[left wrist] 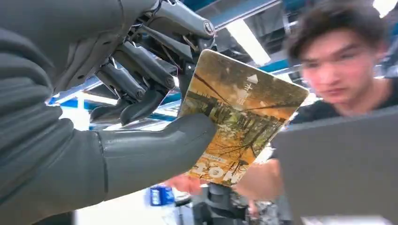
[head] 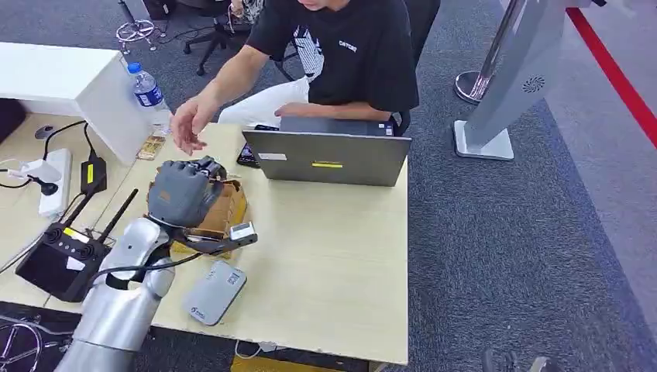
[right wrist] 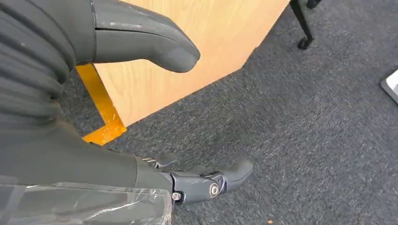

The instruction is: Pass the card to the sensor for recognition and then transmit it.

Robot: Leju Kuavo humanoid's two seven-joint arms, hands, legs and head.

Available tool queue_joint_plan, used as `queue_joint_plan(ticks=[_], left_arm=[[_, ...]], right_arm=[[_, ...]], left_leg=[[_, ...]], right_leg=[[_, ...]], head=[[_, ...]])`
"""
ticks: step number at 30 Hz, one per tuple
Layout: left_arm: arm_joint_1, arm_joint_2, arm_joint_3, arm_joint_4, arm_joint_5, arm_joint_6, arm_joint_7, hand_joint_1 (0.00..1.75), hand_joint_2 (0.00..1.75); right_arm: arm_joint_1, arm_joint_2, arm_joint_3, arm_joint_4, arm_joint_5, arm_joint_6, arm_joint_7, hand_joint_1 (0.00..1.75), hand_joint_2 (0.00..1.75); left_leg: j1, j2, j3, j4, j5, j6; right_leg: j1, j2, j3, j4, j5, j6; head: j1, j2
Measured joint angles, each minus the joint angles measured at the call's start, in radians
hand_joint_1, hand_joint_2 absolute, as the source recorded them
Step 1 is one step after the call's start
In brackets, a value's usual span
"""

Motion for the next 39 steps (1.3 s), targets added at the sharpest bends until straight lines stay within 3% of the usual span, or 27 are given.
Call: queue_joint_plan(ticks=[9, 10, 11, 12, 18, 27, 39], left_arm=[[-0.072, 0.005, 0.047, 0.056, 0.002, -0.014, -0.01, 1.75, 1.75], [-0.072, 0.004, 0.049, 0.059, 0.003, -0.014, -0.013, 1.62, 1.75], [-0.072, 0.002, 0.049, 0.06, 0.003, -0.013, -0.02, 0.16, 1.75], [-0.072, 0.0, 0.049, 0.061, 0.004, -0.012, -0.022, 0.0, 1.75], [-0.066, -0.025, 0.049, 0.055, 0.015, -0.008, -0.044, 0.0, 1.75], [0.028, -0.038, 0.017, 0.007, 0.027, -0.041, -0.087, 0.0, 1.75], [0.101, 0.037, -0.09, 0.009, 0.023, -0.071, -0.073, 0.0, 1.75]], right_arm=[[-0.015, 0.005, 0.0, 0.006, 0.009, -0.006, 0.003, 0.0, 1.75], [-0.015, 0.006, 0.0, 0.007, 0.01, -0.006, 0.003, 0.0, 1.75], [-0.016, 0.006, 0.0, 0.008, 0.01, -0.006, 0.003, 0.0, 1.75], [-0.017, 0.006, 0.0, 0.008, 0.01, -0.007, 0.003, 0.0, 1.75], [-0.023, 0.008, 0.0, 0.01, 0.009, -0.008, 0.004, 0.0, 1.75], [-0.021, 0.008, 0.0, 0.011, -0.01, -0.006, -0.004, 0.0, 1.75], [-0.014, 0.007, -0.014, 0.011, -0.016, -0.005, -0.01, 0.0, 1.75]], left_leg=[[0.0, 0.0, 0.0, 0.0, 0.0, 0.0], [0.0, 0.0, 0.0, 0.0, 0.0, 0.0], [0.0, 0.0, 0.0, 0.0, 0.0, 0.0], [0.0, 0.0, 0.0, 0.0, 0.0, 0.0], [0.0, 0.0, 0.0, 0.0, 0.0, 0.0], [0.0, 0.0, 0.0, 0.0, 0.0, 0.0], [0.0, 0.001, 0.0, 0.0, 0.0, 0.0]], right_leg=[[0.0, 0.0, 0.0, 0.0, 0.0, 0.0], [0.0, 0.0, 0.0, 0.0, 0.0, 0.0], [0.0, 0.0, 0.0, 0.0, 0.0, 0.0], [0.0, 0.0, 0.0, 0.0, 0.0, 0.0], [0.0, 0.0, 0.0, 0.0, 0.0, 0.0], [0.0, 0.0, -0.001, 0.0, 0.0, 0.0], [0.0, 0.001, -0.001, 0.0, 0.0, 0.0]], head=[[0.0, 0.0], [0.0, 0.0], [0.0, 0.0], [0.0, 0.0], [0.0, 0.0], [0.0, 0.0], [0.0, 0.0]])
